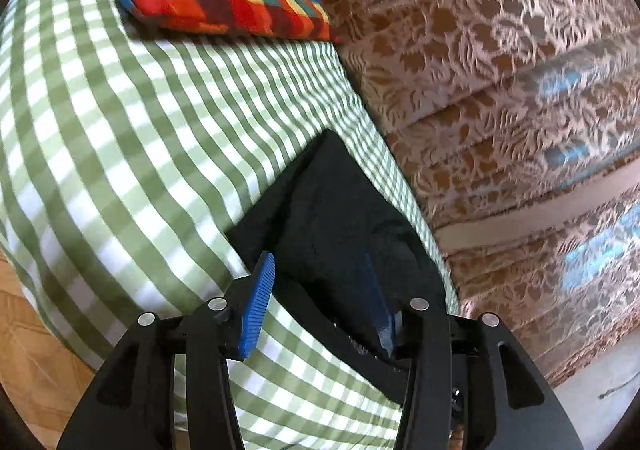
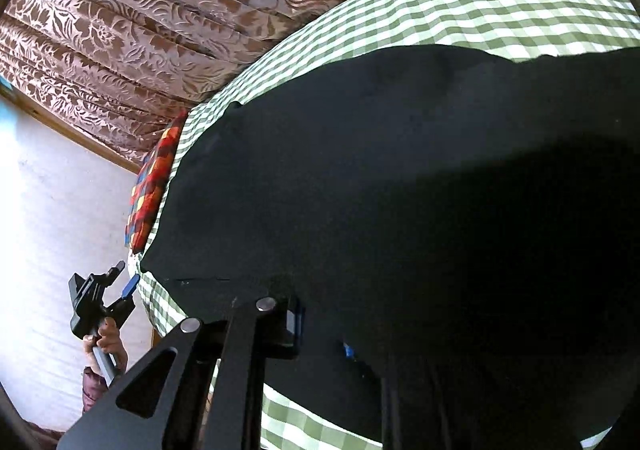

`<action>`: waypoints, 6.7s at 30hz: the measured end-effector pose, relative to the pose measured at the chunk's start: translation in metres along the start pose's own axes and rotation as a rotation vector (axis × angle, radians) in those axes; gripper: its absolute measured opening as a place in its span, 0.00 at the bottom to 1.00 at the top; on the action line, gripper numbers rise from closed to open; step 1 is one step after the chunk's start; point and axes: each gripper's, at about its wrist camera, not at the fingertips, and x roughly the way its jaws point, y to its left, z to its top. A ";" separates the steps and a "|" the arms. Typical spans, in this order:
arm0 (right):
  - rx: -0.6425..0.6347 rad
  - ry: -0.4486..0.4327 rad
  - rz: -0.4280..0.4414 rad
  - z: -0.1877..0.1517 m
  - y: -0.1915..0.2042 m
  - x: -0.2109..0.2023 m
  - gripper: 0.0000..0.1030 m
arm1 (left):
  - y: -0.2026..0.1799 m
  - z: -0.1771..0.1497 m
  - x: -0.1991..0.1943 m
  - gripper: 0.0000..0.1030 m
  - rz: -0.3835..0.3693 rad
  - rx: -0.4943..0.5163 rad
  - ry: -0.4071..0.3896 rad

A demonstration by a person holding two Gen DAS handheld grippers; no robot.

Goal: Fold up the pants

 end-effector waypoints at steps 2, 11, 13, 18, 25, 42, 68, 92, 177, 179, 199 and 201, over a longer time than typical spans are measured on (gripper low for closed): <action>0.002 -0.006 0.006 0.000 0.000 -0.001 0.12 | -0.007 -0.001 0.013 0.43 0.044 0.007 0.015; -0.077 -0.065 0.049 -0.001 0.025 -0.038 0.06 | -0.034 0.014 0.017 0.06 0.123 0.081 -0.071; -0.107 -0.068 0.065 -0.009 0.034 -0.050 0.06 | -0.037 0.018 0.009 0.06 0.134 0.107 -0.088; -0.115 0.011 0.037 -0.040 0.031 -0.039 0.06 | -0.015 0.021 0.016 0.06 0.190 0.083 -0.055; -0.104 0.050 -0.008 -0.050 0.021 -0.025 0.06 | -0.005 0.015 0.021 0.06 0.229 0.083 -0.032; 0.259 -0.269 -0.169 -0.020 -0.112 -0.152 0.51 | -0.036 -0.001 -0.016 0.42 0.283 0.180 -0.140; 0.465 -0.545 -0.488 -0.020 -0.205 -0.293 0.06 | -0.215 -0.207 0.166 0.42 -0.124 0.932 0.554; 0.575 -0.447 -0.595 -0.047 -0.239 -0.261 0.11 | -0.209 -0.228 0.184 0.42 -0.157 0.912 0.632; -0.134 0.209 0.177 0.166 0.061 0.196 0.06 | -0.132 -0.139 0.158 0.42 -0.014 0.652 0.320; -0.089 0.210 0.207 0.168 0.058 0.194 0.09 | -0.132 -0.139 0.159 0.42 -0.005 0.648 0.313; -0.186 0.113 -0.014 0.115 0.068 0.145 0.20 | -0.059 -0.050 0.046 0.55 0.091 0.245 0.000; -0.159 0.096 0.023 0.116 0.065 0.137 0.36 | -0.043 -0.038 0.025 0.55 0.138 0.189 -0.056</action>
